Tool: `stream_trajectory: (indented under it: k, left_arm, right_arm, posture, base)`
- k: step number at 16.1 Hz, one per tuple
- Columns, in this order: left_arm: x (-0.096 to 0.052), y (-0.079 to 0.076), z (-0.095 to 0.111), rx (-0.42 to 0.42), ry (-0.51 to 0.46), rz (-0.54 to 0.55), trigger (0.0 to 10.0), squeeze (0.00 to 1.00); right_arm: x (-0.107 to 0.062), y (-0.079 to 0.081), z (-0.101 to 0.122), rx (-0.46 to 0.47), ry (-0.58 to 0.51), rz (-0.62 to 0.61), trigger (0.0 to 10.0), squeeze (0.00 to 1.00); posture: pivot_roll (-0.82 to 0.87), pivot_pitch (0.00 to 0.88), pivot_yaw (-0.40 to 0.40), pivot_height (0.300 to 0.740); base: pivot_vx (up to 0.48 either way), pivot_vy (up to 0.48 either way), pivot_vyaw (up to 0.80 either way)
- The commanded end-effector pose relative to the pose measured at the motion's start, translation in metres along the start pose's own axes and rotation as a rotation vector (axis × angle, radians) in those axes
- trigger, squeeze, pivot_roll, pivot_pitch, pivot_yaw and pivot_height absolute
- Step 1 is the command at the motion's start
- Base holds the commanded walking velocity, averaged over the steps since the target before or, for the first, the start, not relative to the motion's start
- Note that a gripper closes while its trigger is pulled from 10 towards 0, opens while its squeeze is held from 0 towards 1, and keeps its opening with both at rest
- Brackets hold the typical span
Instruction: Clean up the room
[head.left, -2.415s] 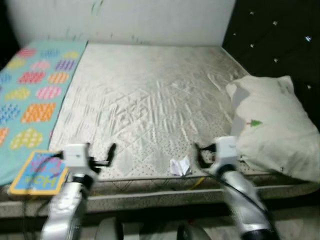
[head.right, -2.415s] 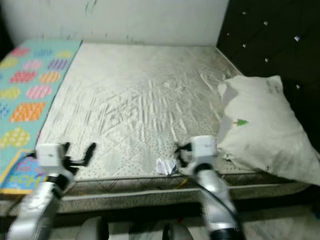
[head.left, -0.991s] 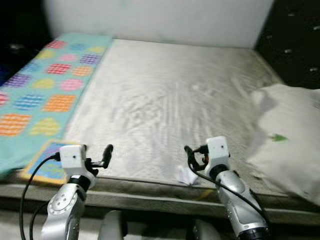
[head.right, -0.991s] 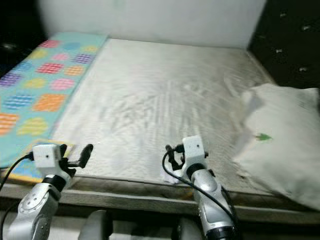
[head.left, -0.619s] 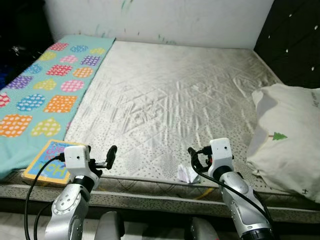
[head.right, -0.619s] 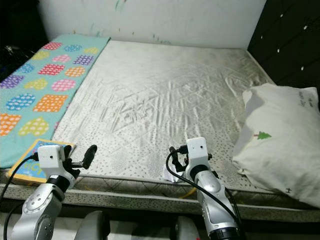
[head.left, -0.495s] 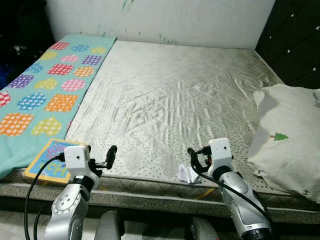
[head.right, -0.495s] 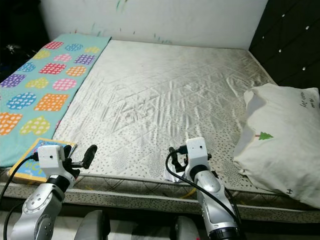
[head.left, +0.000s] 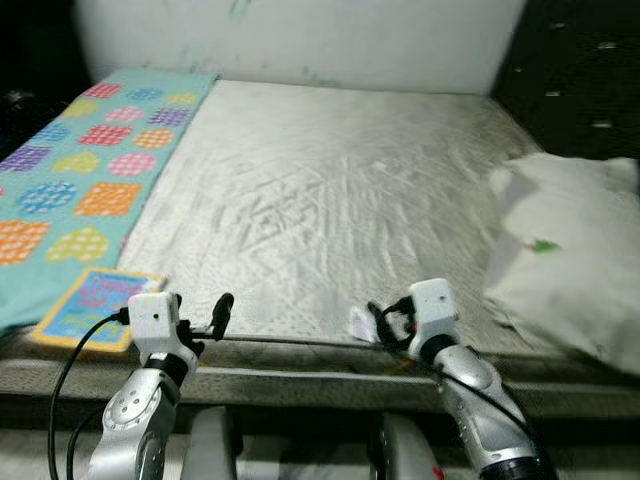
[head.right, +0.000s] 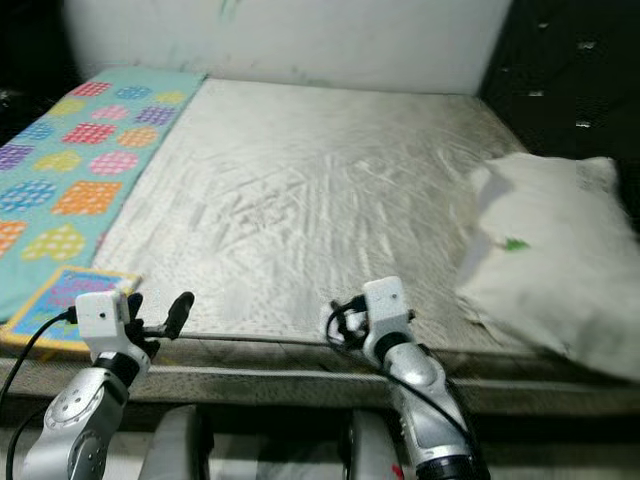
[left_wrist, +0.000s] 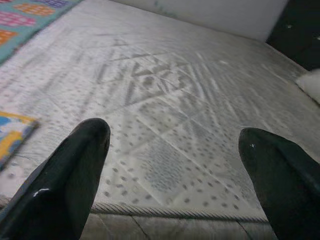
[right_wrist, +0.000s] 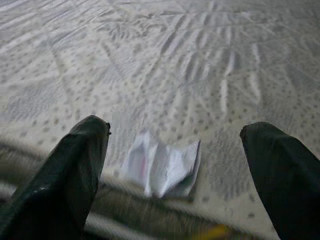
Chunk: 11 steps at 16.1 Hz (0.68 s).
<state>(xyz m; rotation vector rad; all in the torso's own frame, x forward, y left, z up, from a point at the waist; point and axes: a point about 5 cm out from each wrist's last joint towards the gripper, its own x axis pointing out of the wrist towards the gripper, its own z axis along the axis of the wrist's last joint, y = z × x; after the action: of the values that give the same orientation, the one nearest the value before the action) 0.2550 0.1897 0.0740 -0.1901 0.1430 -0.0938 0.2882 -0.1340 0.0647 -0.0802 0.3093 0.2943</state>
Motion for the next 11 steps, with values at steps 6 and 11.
stream_trajectory:
  k: [6,11]
  left_arm:
    - [0.0009,0.0006,0.0017,-0.002,0.002,0.007,10.0,0.0]
    - [0.0016,0.0006,0.0015,-0.002,0.006,0.006,10.0,0.0]
  right_arm:
    - [0.0052,0.0055,0.0054,-0.029,-0.008,0.023,10.0,0.0]
    - [0.0124,0.007,0.0105,0.007,-0.029,-0.02,10.0,0.0]
  posture:
    - [-0.1,0.013,-0.049,0.564]
    - [-0.09,0.01,-0.049,0.564]
  base:
    - [0.0,0.0,0.53]
    - [0.0,0.0,0.3]
